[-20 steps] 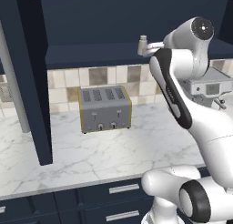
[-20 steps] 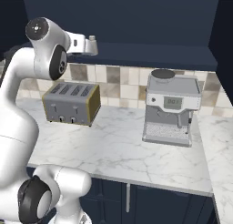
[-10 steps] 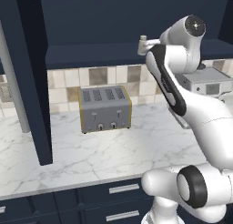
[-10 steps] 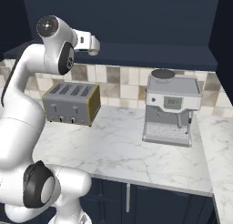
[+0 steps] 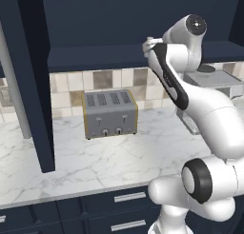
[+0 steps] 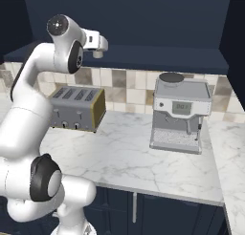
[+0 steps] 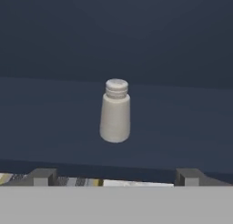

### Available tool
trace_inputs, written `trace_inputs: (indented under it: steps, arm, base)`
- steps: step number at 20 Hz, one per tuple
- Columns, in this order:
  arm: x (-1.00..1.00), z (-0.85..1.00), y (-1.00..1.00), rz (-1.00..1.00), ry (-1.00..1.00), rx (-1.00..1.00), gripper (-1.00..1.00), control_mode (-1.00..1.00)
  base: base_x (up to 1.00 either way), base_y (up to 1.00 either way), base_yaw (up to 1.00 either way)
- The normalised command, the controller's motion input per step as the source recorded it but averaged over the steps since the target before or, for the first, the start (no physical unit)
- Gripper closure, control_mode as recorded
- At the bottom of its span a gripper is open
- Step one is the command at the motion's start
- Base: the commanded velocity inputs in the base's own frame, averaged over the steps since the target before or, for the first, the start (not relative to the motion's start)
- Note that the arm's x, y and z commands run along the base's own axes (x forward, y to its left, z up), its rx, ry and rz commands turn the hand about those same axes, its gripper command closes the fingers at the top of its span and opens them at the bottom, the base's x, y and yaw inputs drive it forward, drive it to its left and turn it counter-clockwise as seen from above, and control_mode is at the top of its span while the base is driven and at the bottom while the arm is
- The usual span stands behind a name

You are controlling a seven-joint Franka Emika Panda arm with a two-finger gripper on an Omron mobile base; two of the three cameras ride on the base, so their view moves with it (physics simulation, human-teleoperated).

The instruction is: Retrieve the shaker from the cabinet and place it next the steak on a plate on the dining table.

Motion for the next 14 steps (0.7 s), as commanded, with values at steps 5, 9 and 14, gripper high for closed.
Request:
trace_inputs:
  steps: [5, 9, 14]
  arm:
    - [0.38, 0.0, 0.0, 0.0, 0.0, 0.0, -1.0, -1.0]
    - [0.38, -0.04, 0.0, 0.0, 0.0, 0.0, -1.0, -1.0]
    - [0.28, -0.1, 0.0, 0.0, 0.0, 0.0, -1.0, -1.0]
  base:
    - [0.0, 0.0, 0.0]
    - [0.0, 0.0, 0.0]
    - [0.0, 0.0, 0.0]
